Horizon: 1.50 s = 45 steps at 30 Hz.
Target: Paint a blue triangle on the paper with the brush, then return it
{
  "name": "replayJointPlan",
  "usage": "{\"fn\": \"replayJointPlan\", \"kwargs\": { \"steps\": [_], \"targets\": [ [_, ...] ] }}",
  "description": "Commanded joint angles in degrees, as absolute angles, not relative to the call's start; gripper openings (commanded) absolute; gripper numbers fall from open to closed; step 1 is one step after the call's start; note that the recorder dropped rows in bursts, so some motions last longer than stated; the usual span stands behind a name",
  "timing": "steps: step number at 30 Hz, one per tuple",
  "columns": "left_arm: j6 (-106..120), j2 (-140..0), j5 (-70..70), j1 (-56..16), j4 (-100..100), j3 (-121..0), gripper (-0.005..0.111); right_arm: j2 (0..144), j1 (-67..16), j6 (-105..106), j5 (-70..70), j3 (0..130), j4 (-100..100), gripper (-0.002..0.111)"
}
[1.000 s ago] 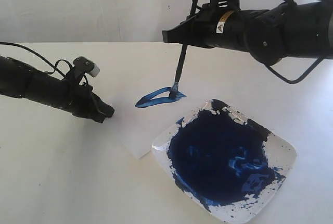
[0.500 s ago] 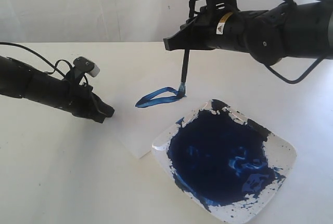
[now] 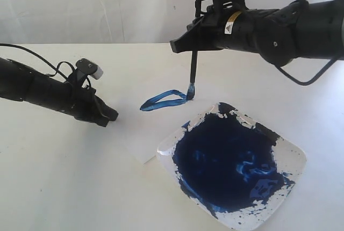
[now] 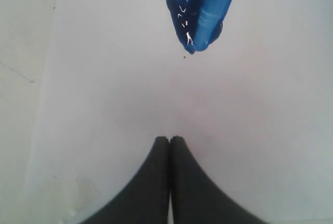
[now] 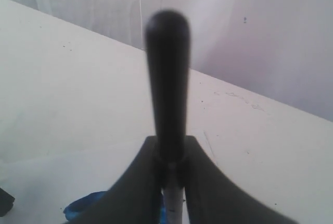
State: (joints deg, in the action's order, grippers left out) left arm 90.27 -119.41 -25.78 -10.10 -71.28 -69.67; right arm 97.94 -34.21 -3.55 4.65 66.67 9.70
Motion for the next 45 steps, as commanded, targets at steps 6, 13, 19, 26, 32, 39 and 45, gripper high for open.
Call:
{"fn": "replayJointPlan", "kwargs": {
  "steps": [6, 13, 19, 26, 32, 39, 45],
  "targets": [
    [89.1, -116.0, -32.9, -9.8, -70.0, -69.7, 0.0, 88.9, -33.6, -3.0, -0.4, 66.7, 10.1, 0.0],
    [69.7, -101.8, -34.0, -8.4, -50.6, -69.7, 0.0, 81.5, -33.6, -3.1, -13.6, 66.7, 10.4, 0.0],
    [60.9, -86.4, -47.0, -8.4, -44.8, -69.7, 0.0, 76.1, -33.6, -7.3, -29.4, 66.7, 10.3, 0.0],
    [58.4, -77.4, -53.2, -8.4, -42.0, -67.8, 0.0, 69.3, -32.5, -8.1, -31.8, 66.7, 10.4, 0.0],
    [58.4, -69.1, -43.5, -8.4, -41.8, -59.2, 0.0, 64.9, -27.7, -8.1, -33.0, 66.7, 9.2, 0.0],
    [58.4, -64.2, -35.1, -8.4, -41.8, -53.4, 0.0, 66.6, -19.8, 6.0, -32.7, 66.7, -11.2, 0.0],
    [57.4, -64.0, -35.5, -8.4, -49.5, -51.4, 0.0, 73.1, -12.6, 26.5, -35.2, 66.7, -39.8, 0.0]
  ]
}}
